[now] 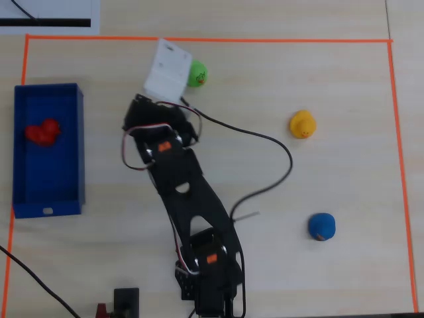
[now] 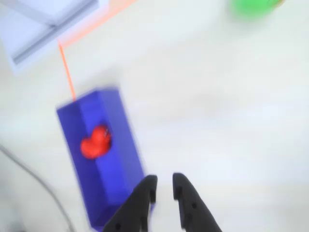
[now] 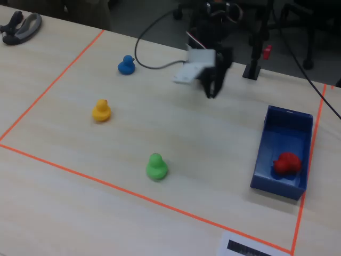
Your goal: Grasp red duck and put it into box.
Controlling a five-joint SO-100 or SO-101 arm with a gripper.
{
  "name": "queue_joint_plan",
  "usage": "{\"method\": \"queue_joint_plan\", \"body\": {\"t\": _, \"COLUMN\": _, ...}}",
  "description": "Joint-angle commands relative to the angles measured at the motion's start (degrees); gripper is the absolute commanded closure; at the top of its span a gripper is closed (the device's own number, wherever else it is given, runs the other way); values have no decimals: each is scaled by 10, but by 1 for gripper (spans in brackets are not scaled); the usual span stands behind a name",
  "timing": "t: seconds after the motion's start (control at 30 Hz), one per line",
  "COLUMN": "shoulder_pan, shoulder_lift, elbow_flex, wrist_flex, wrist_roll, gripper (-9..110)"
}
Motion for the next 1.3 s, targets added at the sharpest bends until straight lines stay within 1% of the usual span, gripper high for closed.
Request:
{"method": "queue_joint_plan", "body": {"t": 0.0, "shoulder_pan": 50, "shoulder_lift": 237, "elbow_flex": 137, "wrist_flex": -83, "wrist_roll": -145, "gripper": 101}}
{"method": "queue_joint_plan", "body": {"t": 0.1, "shoulder_pan": 84, "shoulder_lift": 351, "elbow_flex": 286, "wrist_flex": -122, "wrist_roll": -174, "gripper": 101}}
{"method": "queue_joint_plan", "body": {"t": 0.33, "shoulder_pan": 126, "shoulder_lift": 593, "elbow_flex": 624, "wrist_flex": -226, "wrist_roll": -198, "gripper": 101}}
{"method": "queue_joint_plan", "body": {"t": 0.5, "shoulder_pan": 152, "shoulder_lift": 635, "elbow_flex": 740, "wrist_flex": -250, "wrist_roll": -198, "gripper": 101}}
{"method": "queue_joint_plan", "body": {"t": 0.7, "shoulder_pan": 162, "shoulder_lift": 707, "elbow_flex": 889, "wrist_flex": -229, "wrist_roll": -212, "gripper": 101}}
{"method": "queue_joint_plan", "body": {"t": 0.83, "shoulder_pan": 163, "shoulder_lift": 740, "elbow_flex": 895, "wrist_flex": -112, "wrist_roll": -217, "gripper": 101}}
{"method": "queue_joint_plan", "body": {"t": 0.93, "shoulder_pan": 145, "shoulder_lift": 768, "elbow_flex": 895, "wrist_flex": 16, "wrist_roll": -242, "gripper": 101}}
{"method": "queue_joint_plan", "body": {"t": 0.97, "shoulder_pan": 144, "shoulder_lift": 768, "elbow_flex": 895, "wrist_flex": 33, "wrist_roll": -248, "gripper": 101}}
{"method": "queue_joint_plan", "body": {"t": 1.1, "shoulder_pan": 174, "shoulder_lift": 768, "elbow_flex": 895, "wrist_flex": 34, "wrist_roll": -240, "gripper": 101}}
{"method": "queue_joint_plan", "body": {"t": 1.27, "shoulder_pan": 178, "shoulder_lift": 768, "elbow_flex": 895, "wrist_flex": 34, "wrist_roll": -244, "gripper": 101}}
